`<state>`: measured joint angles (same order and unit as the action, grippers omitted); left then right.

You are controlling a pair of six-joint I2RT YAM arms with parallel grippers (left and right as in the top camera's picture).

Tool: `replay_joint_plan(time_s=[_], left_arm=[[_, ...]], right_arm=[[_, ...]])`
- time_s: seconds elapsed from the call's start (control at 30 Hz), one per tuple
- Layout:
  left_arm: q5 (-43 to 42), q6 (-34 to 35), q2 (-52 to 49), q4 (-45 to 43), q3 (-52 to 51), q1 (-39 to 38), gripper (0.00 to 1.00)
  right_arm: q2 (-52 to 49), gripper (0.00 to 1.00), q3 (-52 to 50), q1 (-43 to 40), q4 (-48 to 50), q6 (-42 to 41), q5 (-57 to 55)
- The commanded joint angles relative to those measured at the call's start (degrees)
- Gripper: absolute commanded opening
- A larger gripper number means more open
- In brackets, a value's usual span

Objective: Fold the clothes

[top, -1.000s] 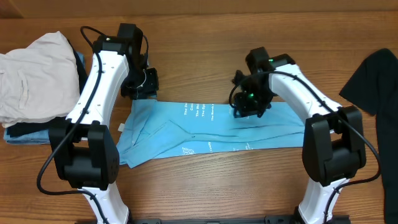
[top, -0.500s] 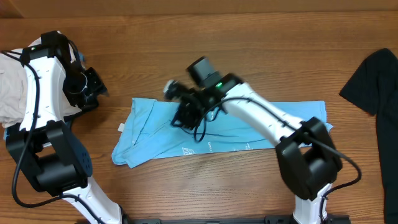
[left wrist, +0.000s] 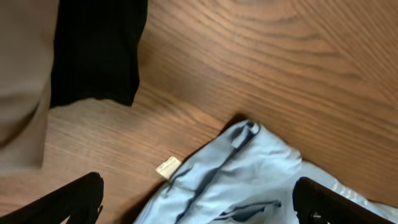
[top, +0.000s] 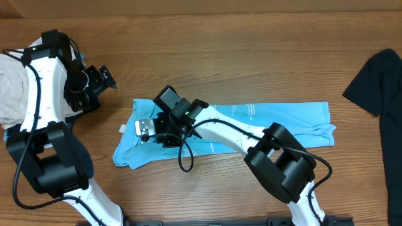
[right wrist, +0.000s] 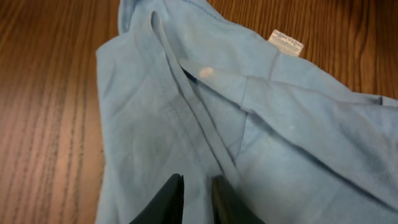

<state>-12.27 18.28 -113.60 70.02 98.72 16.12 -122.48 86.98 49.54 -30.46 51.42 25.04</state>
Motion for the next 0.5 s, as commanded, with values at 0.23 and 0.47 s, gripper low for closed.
replay_joint_plan(time_s=[0.23, 0.47], left_arm=[[-0.7, -0.1, -0.5, -1.2, 0.2, -0.1, 1.0], [-0.7, -0.1, -0.5, -1.2, 0.2, -0.1, 1.0]], right_arm=[[-4.5, 0.19, 1.2, 0.2, 2.4, 4.5, -2.1], [-3.5, 0.04, 1.2, 0.2, 2.8, 4.3, -6.2]])
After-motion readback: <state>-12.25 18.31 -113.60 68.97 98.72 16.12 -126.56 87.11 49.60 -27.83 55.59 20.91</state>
